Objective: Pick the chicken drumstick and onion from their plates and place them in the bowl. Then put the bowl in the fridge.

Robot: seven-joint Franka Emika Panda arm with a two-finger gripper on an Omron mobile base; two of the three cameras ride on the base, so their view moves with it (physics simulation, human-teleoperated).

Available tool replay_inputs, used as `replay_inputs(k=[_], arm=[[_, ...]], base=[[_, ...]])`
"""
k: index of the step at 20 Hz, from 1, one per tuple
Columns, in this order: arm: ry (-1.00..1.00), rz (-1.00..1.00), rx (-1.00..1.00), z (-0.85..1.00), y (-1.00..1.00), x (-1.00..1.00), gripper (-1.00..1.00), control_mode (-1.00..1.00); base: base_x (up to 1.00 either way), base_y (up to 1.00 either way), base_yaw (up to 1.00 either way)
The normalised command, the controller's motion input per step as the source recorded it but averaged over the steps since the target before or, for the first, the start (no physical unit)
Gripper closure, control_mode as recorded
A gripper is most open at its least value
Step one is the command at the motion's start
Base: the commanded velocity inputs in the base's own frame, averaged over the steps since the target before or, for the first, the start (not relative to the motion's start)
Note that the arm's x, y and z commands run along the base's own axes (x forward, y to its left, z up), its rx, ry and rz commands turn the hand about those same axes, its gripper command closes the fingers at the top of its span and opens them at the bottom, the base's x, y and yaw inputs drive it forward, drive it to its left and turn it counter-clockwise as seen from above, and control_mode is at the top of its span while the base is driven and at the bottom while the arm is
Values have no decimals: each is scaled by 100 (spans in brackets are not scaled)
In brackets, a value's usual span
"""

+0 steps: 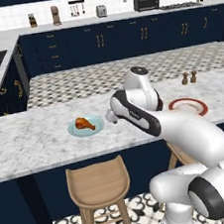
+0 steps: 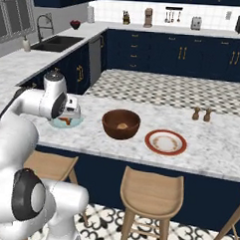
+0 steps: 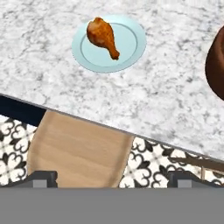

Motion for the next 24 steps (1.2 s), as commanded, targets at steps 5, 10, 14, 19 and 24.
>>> replay_inputs(k=[5,10,14,19,24], arm=[[2,14,0,-28,32,78,-100,-100],[2,9,-1,-39,34,33,-100,-100],[1,5,-2,-43,37,51,-100,-100],[1,4,-1,-34,20,72,-100,-100],[8,1,0,-8,4,76,-100,-100]], base=[[0,0,0],[0,0,0],[0,0,0],[0,0,0],[0,0,0]])
